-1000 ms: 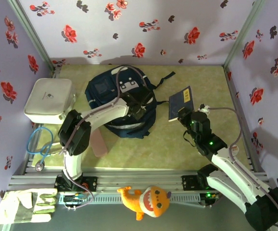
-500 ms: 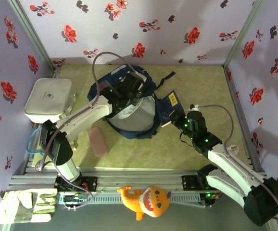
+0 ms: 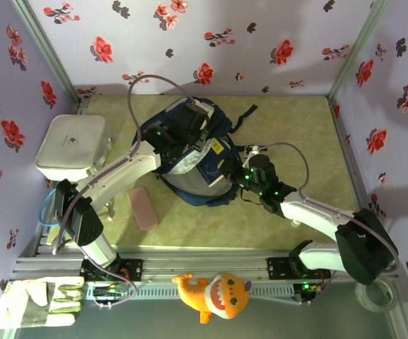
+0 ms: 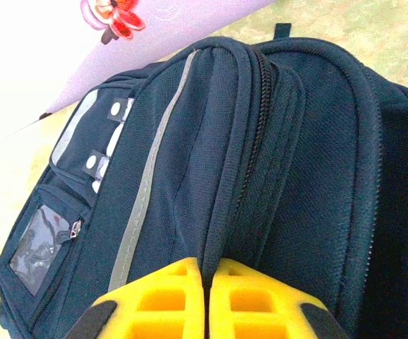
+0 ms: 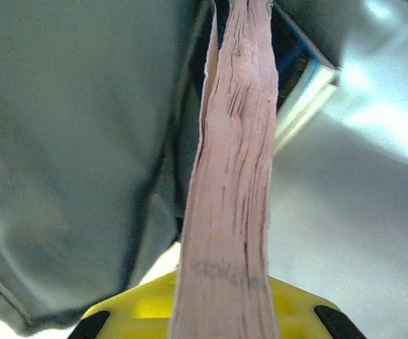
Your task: Pack the student bag
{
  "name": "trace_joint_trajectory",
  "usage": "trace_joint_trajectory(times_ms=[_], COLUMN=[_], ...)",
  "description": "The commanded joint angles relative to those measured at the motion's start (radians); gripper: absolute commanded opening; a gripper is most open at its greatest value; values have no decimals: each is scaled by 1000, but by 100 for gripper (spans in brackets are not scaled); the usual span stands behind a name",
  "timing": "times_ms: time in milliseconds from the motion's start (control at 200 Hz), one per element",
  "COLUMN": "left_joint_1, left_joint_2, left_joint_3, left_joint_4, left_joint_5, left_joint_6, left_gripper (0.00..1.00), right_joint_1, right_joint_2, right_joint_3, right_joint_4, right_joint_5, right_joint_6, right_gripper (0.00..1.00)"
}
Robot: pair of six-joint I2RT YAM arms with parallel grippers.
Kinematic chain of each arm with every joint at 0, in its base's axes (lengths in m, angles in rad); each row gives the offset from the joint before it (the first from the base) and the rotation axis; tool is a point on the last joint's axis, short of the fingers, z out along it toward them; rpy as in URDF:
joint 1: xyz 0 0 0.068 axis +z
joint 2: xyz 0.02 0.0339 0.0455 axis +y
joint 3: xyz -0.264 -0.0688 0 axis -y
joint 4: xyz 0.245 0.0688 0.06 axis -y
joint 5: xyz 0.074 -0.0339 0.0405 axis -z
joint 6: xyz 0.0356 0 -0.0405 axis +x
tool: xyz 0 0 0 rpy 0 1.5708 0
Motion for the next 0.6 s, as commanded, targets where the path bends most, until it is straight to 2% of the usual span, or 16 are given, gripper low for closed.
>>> trace_joint_trajectory(times_ms=[0,275,595], left_joint_1=[-4,5,29], left_joint_2=[-55,-49,-57], left_joint_3=[69,72,79], left_joint_4=[154,157,134], left_joint_5=[18,33,73], left_joint_6=[-51,-71,-111], left_gripper=[0,0,0], right_joint_1=[8,9,7], right_joint_2=[29,185,528], right_joint_3=[67,177,384], right_joint_4=[160,89,123], right_joint_5=[-13,103,169], right_joint_6=[34,49,141], right_gripper=[10,11,10])
